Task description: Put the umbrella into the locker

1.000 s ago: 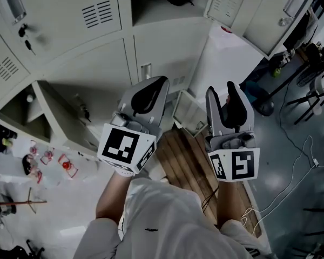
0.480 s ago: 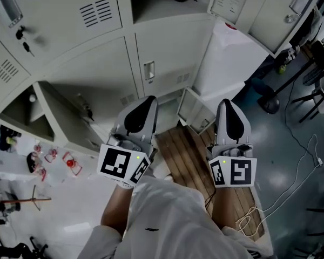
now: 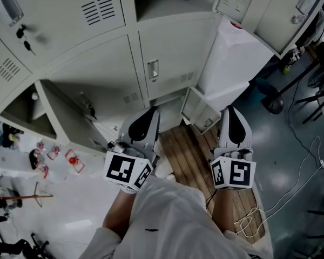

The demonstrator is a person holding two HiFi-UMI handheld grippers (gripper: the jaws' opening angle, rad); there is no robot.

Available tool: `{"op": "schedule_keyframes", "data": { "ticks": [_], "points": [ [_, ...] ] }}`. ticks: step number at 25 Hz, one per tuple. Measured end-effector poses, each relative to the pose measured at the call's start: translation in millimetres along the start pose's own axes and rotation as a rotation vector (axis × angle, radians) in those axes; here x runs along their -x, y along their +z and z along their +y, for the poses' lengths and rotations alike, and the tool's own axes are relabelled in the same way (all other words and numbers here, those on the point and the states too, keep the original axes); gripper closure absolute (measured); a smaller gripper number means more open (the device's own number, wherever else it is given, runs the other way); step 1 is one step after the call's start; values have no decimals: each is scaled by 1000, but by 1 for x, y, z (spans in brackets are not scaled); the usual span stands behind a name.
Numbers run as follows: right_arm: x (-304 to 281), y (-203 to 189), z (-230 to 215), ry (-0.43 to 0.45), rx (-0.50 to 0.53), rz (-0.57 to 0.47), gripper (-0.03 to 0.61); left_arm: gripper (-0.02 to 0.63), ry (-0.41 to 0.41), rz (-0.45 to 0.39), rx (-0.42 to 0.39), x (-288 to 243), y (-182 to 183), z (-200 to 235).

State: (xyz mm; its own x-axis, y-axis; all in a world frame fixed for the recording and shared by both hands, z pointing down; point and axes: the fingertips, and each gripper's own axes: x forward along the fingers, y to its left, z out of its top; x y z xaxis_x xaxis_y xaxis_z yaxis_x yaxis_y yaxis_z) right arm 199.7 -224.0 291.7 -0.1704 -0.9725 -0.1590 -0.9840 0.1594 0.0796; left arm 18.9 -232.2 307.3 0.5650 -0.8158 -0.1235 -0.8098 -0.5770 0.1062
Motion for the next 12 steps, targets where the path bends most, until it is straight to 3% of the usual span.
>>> {"op": "schedule_keyframes", "data": {
  "ticks": [6, 12],
  "points": [
    [3, 1, 10, 9, -50, -28, 560, 595, -7, 20, -4, 1, -5, -3],
    [-2, -7, 17, 28, -21, 22, 538, 595, -3, 18, 8, 0, -7, -1]
  ]
}}
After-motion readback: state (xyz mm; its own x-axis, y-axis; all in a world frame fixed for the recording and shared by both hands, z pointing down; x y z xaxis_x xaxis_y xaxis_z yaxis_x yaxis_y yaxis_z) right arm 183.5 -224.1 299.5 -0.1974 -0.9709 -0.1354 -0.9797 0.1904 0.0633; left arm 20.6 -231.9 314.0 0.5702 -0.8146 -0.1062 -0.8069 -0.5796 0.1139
